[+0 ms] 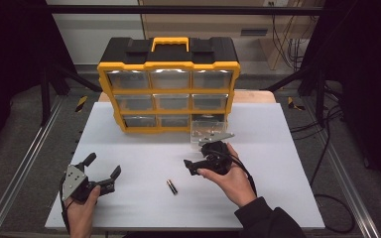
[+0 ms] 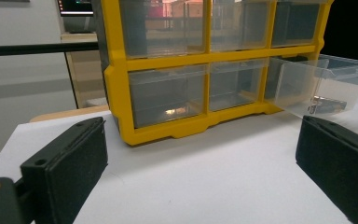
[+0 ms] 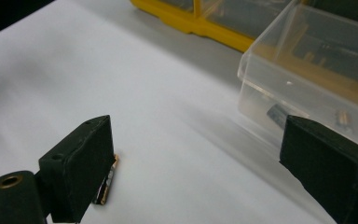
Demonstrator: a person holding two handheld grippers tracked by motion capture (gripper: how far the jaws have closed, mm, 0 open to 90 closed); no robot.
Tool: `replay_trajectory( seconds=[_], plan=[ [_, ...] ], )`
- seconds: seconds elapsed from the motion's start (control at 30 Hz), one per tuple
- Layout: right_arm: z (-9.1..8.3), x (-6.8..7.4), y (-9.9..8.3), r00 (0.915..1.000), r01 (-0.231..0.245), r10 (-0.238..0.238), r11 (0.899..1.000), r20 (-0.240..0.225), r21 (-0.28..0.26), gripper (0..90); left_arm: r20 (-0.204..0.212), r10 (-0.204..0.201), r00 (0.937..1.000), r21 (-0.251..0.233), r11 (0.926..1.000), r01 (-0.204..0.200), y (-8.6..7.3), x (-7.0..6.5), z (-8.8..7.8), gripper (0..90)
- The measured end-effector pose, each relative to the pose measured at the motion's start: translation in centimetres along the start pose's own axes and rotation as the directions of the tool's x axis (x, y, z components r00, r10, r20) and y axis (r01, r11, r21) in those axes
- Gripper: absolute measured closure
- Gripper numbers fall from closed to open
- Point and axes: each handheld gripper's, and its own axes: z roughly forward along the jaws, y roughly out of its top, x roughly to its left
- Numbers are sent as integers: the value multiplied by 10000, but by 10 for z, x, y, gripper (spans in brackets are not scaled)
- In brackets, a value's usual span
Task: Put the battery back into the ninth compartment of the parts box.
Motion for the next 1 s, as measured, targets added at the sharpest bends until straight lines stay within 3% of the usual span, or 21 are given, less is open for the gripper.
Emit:
replay_trajectory(
  seconds=[0.37,1.0],
  plan=[
    [12,13,-24,9998,61,-54,9993,-192,378,95,41,27,10000,-4,10000,-27,0,0,0,15],
    [25,36,-38,9982,577,-562,9956,-218,733,152,81,70,9999,28,10000,-71,0,-1,1,15]
  ],
)
